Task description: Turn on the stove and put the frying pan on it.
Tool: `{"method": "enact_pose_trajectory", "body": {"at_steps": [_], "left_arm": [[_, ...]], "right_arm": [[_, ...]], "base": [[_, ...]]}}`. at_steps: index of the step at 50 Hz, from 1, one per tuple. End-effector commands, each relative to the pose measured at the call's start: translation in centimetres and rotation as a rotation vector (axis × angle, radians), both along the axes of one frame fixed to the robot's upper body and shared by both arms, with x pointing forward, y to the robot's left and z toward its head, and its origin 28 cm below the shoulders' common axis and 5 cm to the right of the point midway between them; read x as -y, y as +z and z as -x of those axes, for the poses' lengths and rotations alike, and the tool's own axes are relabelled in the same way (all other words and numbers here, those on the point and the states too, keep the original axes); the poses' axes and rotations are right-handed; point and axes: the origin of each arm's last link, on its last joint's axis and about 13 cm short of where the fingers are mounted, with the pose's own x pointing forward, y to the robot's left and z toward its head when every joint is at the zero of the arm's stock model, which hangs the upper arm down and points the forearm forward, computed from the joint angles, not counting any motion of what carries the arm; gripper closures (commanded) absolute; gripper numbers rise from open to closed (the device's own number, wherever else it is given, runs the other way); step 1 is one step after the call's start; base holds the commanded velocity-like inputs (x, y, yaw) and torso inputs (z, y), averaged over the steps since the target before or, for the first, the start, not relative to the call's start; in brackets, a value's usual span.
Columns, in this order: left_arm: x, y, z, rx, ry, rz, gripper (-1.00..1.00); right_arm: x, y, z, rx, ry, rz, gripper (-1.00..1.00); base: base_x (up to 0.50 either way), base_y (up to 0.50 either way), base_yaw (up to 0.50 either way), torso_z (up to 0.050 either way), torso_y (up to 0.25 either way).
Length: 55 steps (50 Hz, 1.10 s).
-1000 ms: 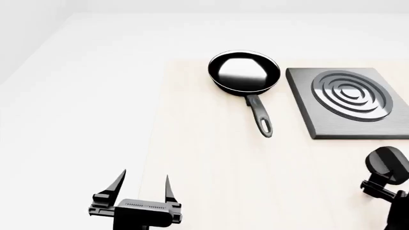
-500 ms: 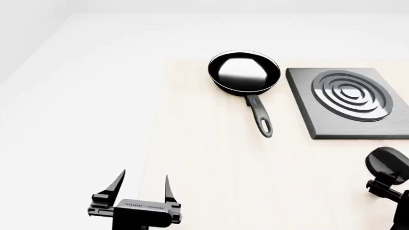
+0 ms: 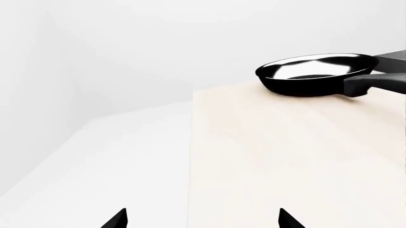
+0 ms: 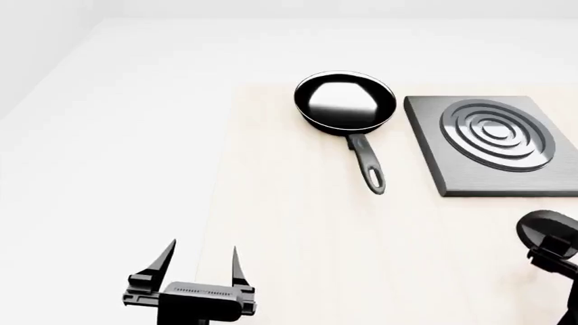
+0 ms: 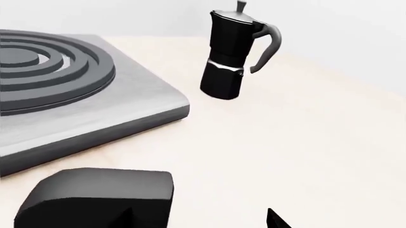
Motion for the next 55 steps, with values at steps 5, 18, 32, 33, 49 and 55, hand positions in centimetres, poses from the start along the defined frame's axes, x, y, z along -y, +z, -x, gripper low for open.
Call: {"method": "enact_pose_trajectory", "body": {"at_steps": [5,18,32,33,49,55], "left_arm": [[0.0,0.1,0.0,0.001,-0.001,0.002,-1.00],[0.0,0.1,0.0,0.001,-0.003,0.002,-1.00],[0.1,0.1,0.1,0.001,-0.005,-0.001,-1.00],[0.1,0.1,0.2,0.002,-0.006,0.000,-1.00],[0.0,0.2,0.1,0.003,-0.002,0.002,-1.00],[0.0,0.2,0.2,0.003,-0.002,0.003,-1.00]], "right_arm": [[0.1,0.8,-0.7,0.008,0.004,0.011,-1.00],[0.0,0.9,-1.4,0.001,0.006,0.011,-1.00],[-1.9,5.8,3.9,0.114,0.080,0.062,-1.00],[-2.3,6.9,4.6,0.146,0.098,0.052,-1.00],[-9.0,14.0,6.4,0.322,0.420,0.121,-1.00],[-11.0,14.4,5.3,0.305,0.482,0.138,-1.00]], "base": [[0.00,0.00,0.00,0.000,0.000],[0.00,0.00,0.00,0.000,0.000],[0.00,0.00,0.00,0.000,0.000],[0.00,0.00,0.00,0.000,0.000],[0.00,0.00,0.00,0.000,0.000],[0.00,0.00,0.00,0.000,0.000]]}}
